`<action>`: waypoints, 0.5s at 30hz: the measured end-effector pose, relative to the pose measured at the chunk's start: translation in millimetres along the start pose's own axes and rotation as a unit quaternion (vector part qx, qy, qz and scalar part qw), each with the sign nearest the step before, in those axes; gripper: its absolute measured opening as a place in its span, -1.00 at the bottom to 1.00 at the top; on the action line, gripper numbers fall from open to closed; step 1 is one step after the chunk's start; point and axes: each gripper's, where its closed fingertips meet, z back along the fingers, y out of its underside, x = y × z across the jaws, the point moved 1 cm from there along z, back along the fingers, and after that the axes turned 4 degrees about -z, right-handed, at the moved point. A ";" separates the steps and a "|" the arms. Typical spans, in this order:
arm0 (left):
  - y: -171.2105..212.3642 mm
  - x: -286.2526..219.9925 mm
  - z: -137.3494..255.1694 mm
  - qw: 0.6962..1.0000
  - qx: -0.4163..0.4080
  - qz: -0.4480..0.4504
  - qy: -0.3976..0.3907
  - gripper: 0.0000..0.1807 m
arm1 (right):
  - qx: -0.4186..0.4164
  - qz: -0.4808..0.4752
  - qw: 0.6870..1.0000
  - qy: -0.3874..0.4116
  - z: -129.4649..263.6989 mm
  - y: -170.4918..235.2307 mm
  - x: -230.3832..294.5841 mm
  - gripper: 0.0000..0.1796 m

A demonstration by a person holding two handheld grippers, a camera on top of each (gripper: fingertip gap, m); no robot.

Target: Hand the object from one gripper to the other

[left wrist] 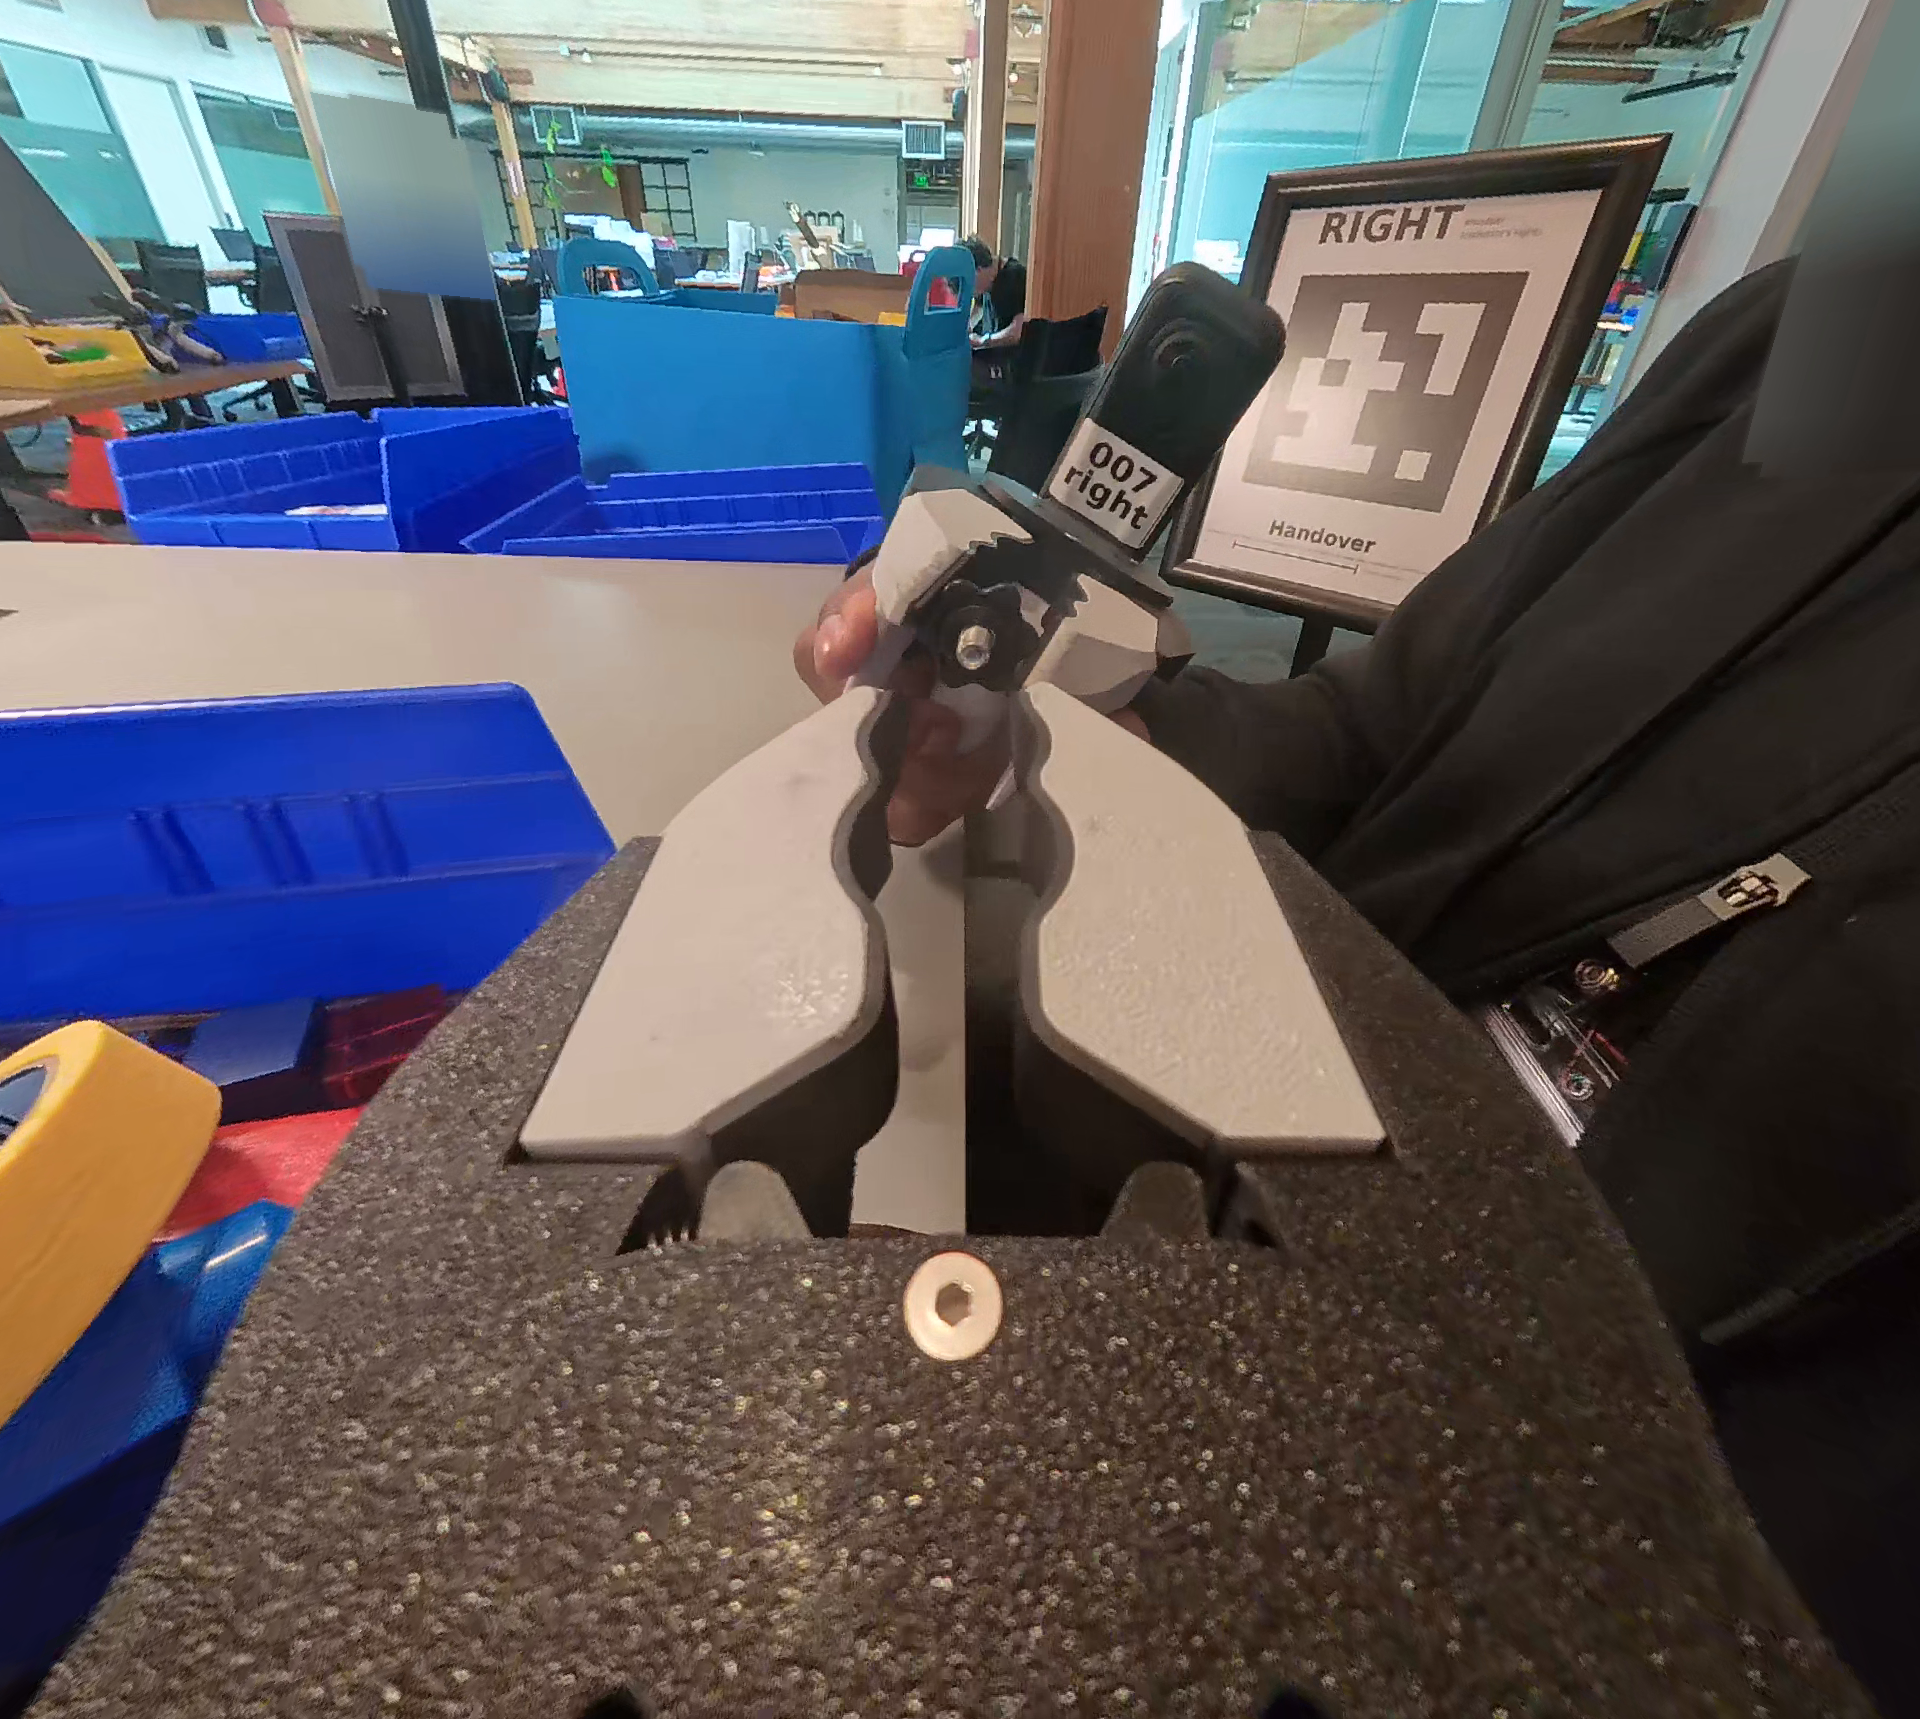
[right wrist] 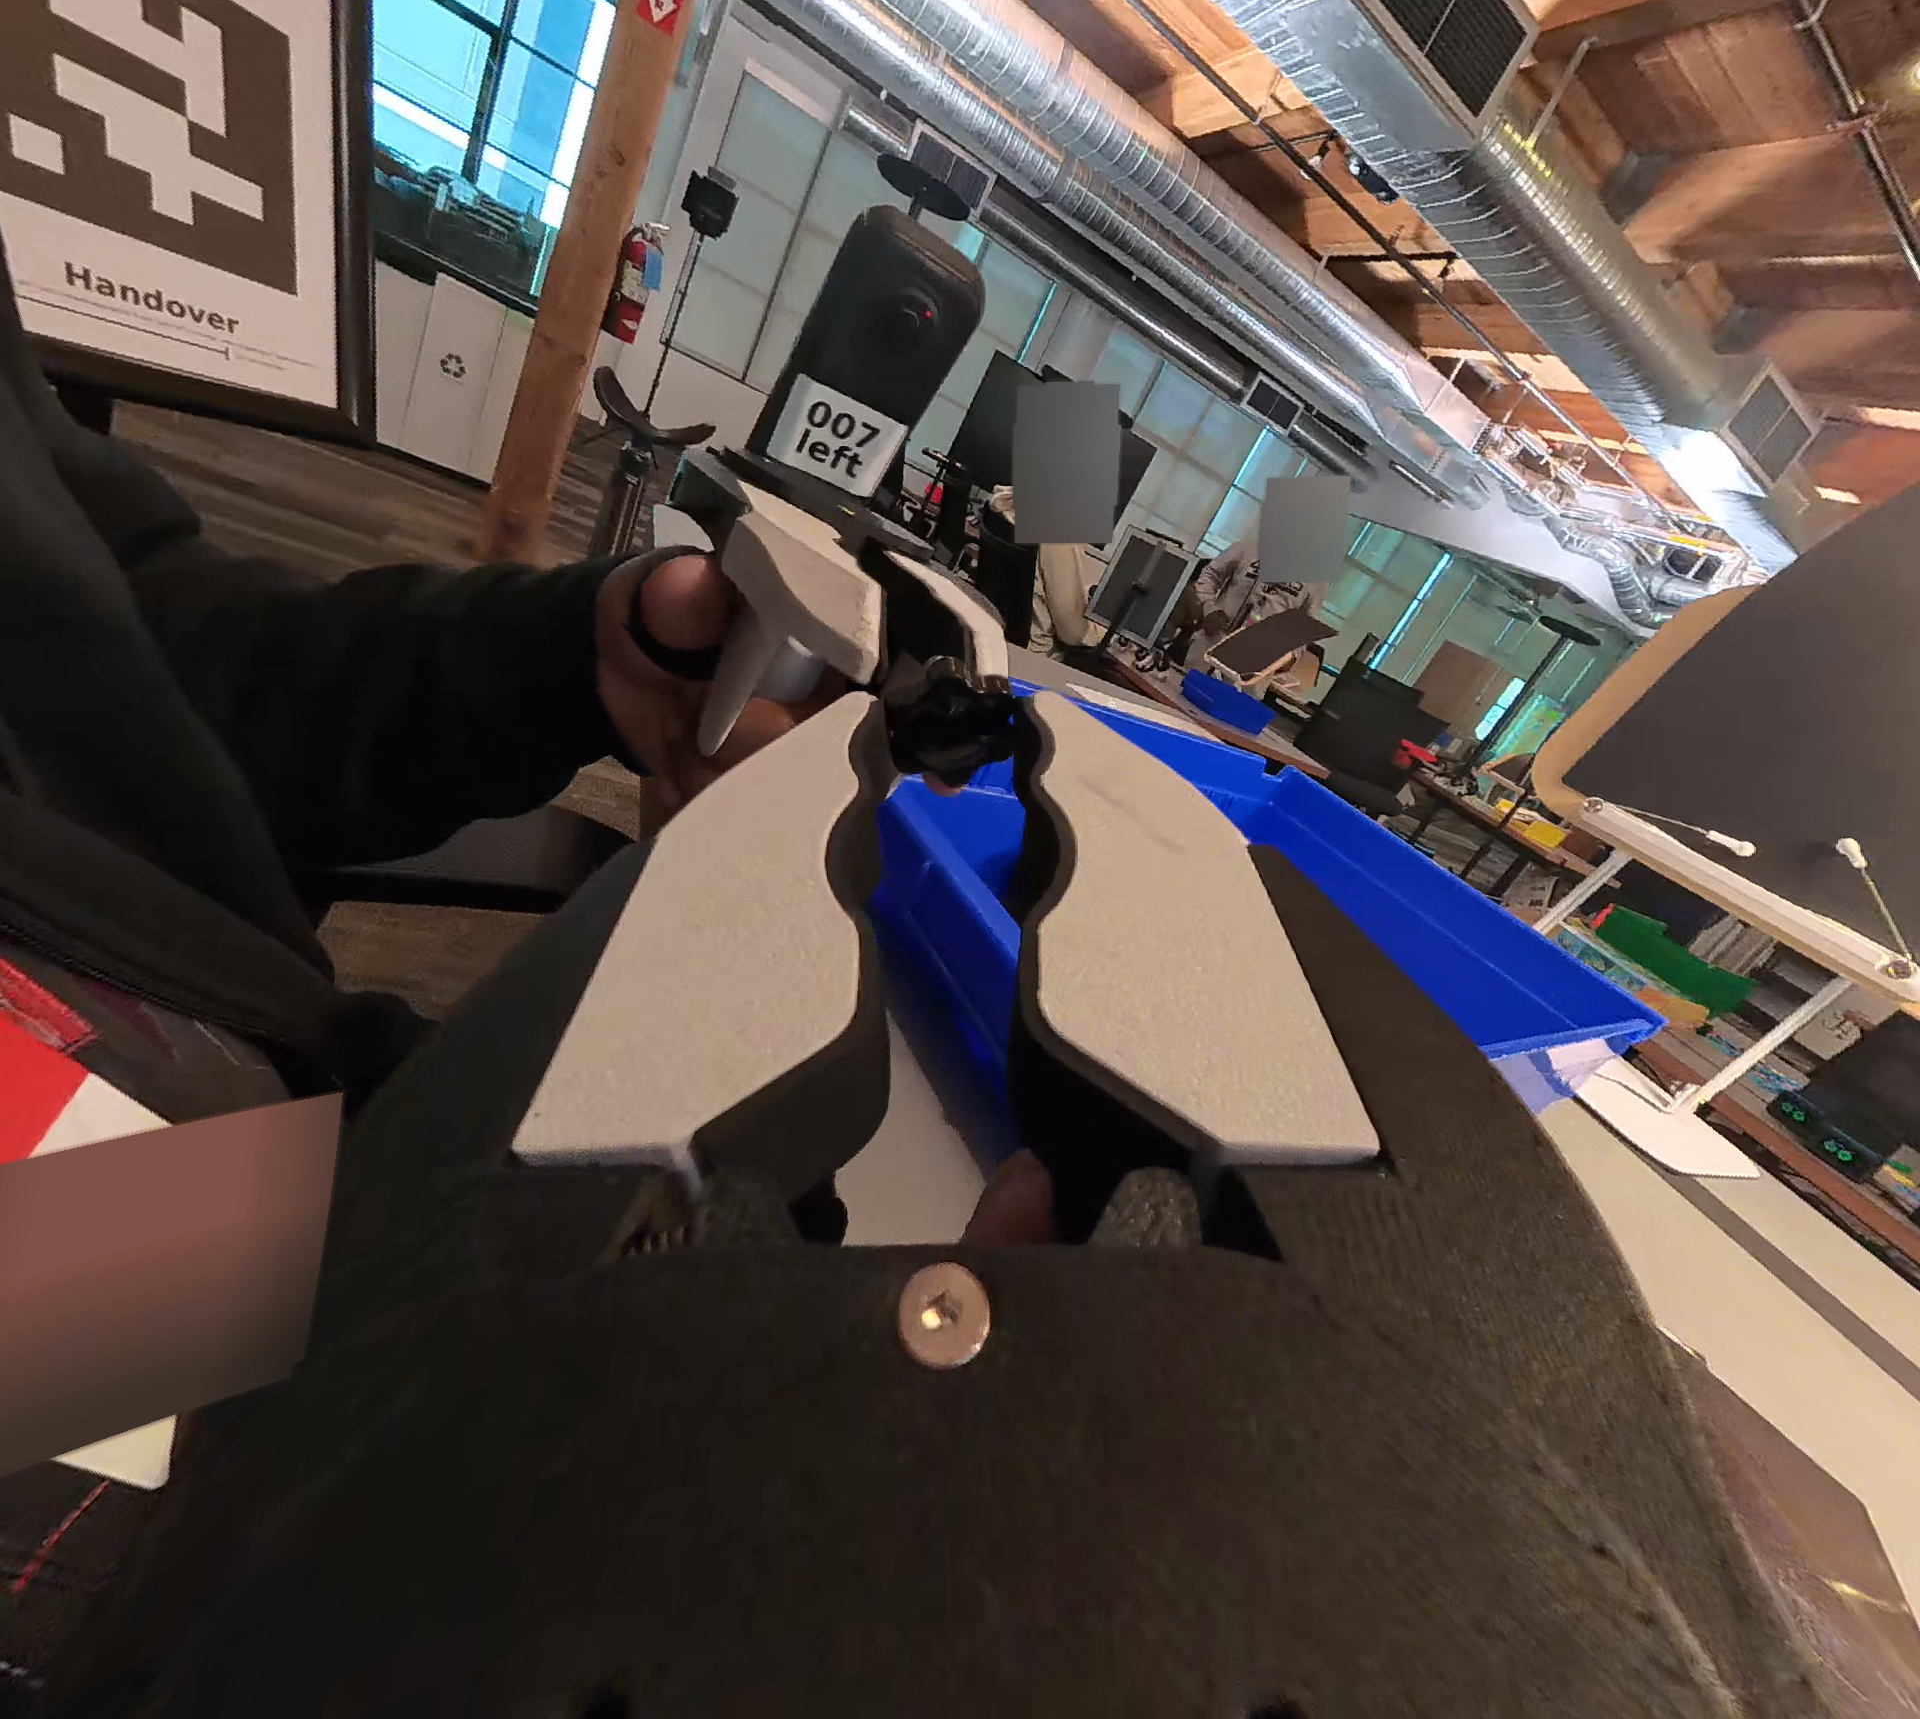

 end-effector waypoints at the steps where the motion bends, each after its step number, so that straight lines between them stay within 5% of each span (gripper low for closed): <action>1: 1.2 -0.6 -1.1 1.000 0.004 0.000 0.001 -0.77 | 0.001 0.000 1.000 -0.002 -0.4 0.6 0.7 -0.77; 15: 1.0 -2.9 -8.3 1.000 -0.003 0.021 0.009 -0.93 | 0.006 0.006 1.000 0.011 -4.7 3.7 1.6 -0.75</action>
